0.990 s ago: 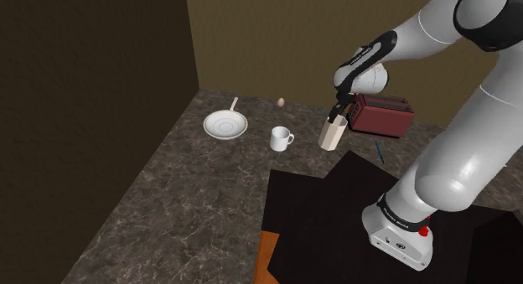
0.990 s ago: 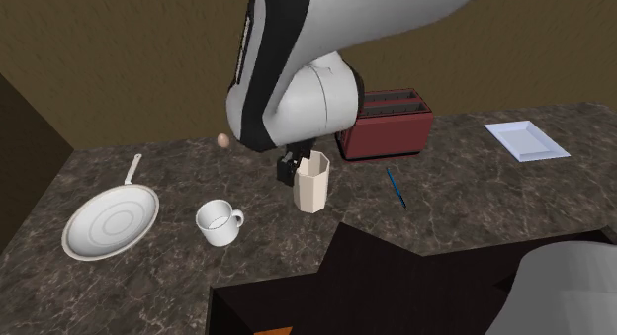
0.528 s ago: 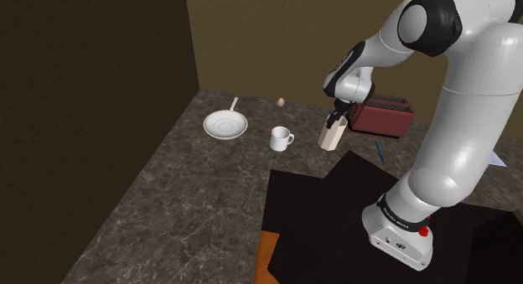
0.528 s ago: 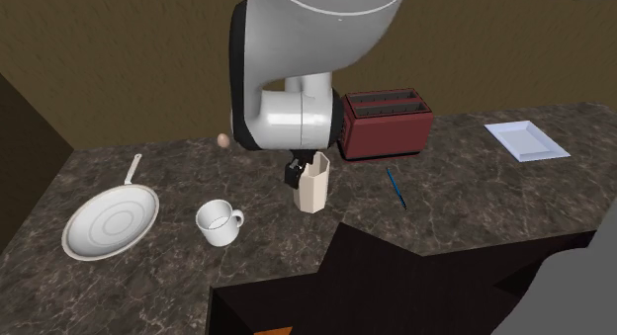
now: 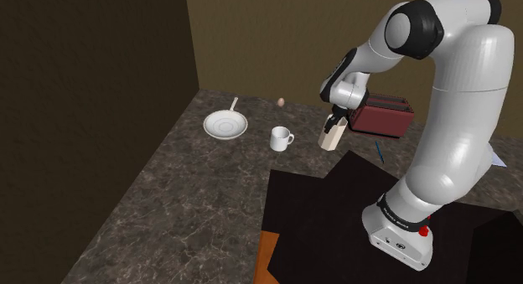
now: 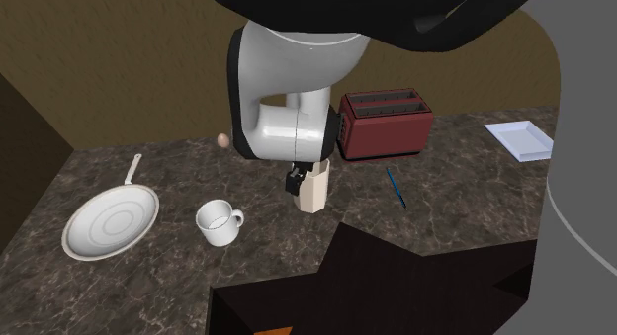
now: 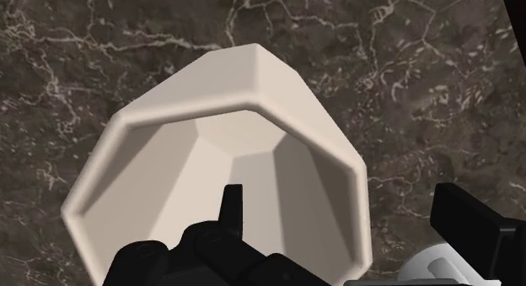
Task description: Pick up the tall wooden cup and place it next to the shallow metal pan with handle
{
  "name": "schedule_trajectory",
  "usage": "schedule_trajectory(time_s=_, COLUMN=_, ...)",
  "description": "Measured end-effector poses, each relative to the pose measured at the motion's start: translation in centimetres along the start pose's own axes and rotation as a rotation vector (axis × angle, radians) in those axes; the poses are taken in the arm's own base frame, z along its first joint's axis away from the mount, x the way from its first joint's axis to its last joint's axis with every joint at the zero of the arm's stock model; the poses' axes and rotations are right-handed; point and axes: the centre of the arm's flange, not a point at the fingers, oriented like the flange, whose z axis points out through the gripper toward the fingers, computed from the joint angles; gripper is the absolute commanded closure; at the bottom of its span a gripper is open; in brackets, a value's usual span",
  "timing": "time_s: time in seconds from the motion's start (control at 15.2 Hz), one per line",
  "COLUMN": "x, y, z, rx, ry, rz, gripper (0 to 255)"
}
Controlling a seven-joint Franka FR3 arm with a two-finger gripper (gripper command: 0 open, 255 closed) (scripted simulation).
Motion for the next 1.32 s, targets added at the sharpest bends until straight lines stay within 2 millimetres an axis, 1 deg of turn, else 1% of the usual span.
schedule_trajectory(time_s=0.26, x=0.0, y=0.0, z=0.1, rx=0.0, ry=0.0, rz=0.0, gripper=0)
schedule_trajectory(time_s=0.33, x=0.0, y=0.0, z=0.1, rx=0.0, ry=0.0, rz=0.0, gripper=255)
schedule_trajectory(time_s=0.99, x=0.0, y=0.0, z=0.1, rx=0.0, ry=0.001, rz=0.0, gripper=255)
schedule_trajectory(time_s=1.12, x=0.1, y=0.0, z=-0.5, rx=0.0, ry=0.0, rz=0.0, gripper=255)
schedule_trajectory(time_s=1.32, x=0.2, y=0.1, z=-2.0, rx=0.0, ry=0.0, rz=0.0, gripper=255)
